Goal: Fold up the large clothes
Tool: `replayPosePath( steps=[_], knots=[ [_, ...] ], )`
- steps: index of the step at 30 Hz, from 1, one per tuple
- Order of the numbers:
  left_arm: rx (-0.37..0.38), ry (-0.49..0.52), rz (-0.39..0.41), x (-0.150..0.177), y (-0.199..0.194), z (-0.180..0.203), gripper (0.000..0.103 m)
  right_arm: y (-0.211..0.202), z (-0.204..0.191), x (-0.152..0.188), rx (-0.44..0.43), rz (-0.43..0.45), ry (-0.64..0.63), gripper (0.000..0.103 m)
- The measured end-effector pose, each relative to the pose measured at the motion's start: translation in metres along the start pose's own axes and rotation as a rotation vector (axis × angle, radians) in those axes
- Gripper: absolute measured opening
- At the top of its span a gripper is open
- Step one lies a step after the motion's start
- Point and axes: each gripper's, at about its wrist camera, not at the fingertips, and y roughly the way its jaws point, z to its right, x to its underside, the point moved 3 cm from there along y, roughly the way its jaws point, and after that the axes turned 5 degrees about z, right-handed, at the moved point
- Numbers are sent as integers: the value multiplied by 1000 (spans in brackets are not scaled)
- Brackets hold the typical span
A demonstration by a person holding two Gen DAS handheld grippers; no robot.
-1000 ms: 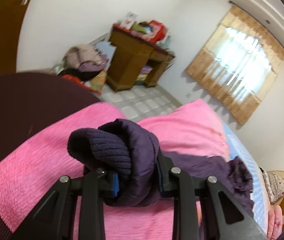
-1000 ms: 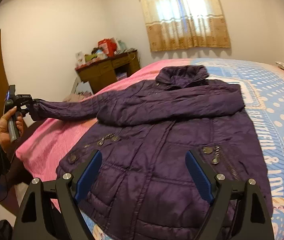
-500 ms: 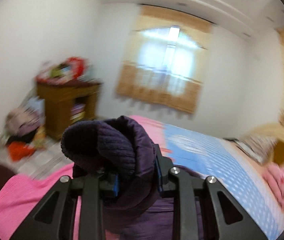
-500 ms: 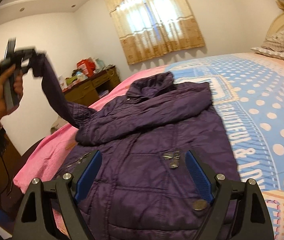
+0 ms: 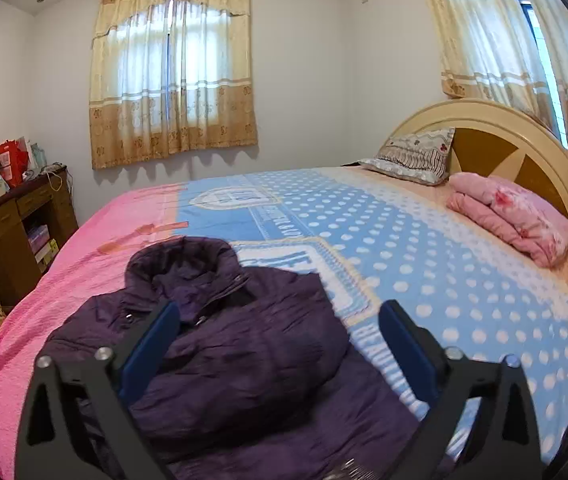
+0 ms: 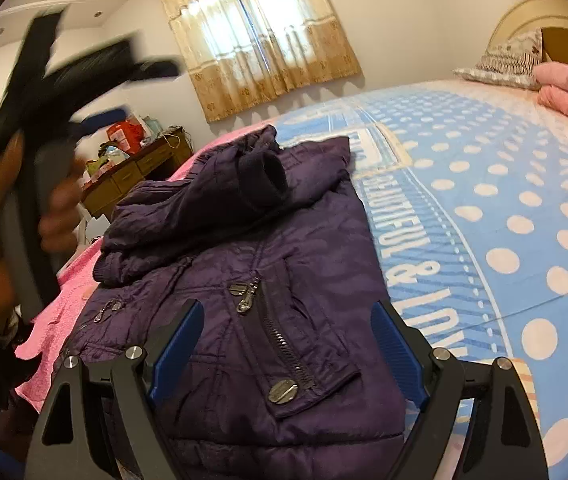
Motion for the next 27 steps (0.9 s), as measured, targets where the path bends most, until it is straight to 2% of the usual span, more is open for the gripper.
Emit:
replayPosePath(
  steps=[1,3,6,7,10,12,15,16,17,18,19,22,25,27],
  knots=[
    [-28,18,-1,6,-4,-17,103,0,-1,-1,-3,0,-1,86],
    [-109,54,-23,7,13,-35,103,1,-4,-9,-16,2,-18,86],
    [-281,45,-82,22,21,-99,103,13,-5,-39,-92,-17,-3,86],
    [-341,19,-99,28,21,-122,103,18,-4,-51,-114,-17,16,86],
    [-440,-90,-124,40,16,-178,103,46,0,-97,-159,-17,59,86],
    [-492,-148,-138,52,13,-200,103,75,-2,-123,-201,-45,99,85],
    [-526,-216,-186,74,17,-217,103,132,-5,-134,-277,-179,207,82],
    [-521,-231,-203,81,17,-218,103,152,-6,-130,-293,-246,250,74],
    [-515,-240,-215,87,17,-219,103,168,-7,-124,-314,-294,283,49],
    [-511,-241,-219,91,15,-216,103,180,-9,-117,-341,-334,306,37],
    [-508,-238,-220,92,14,-213,103,187,-14,-115,-356,-352,303,14],
    [-496,-220,-213,90,16,-210,103,171,-23,-127,-326,-272,214,12],
    [-502,-204,-189,85,12,-214,103,130,-36,-149,-308,-147,84,11],
    [-508,-195,-179,85,11,-220,103,107,-40,-155,-251,-77,7,11]
  ],
)
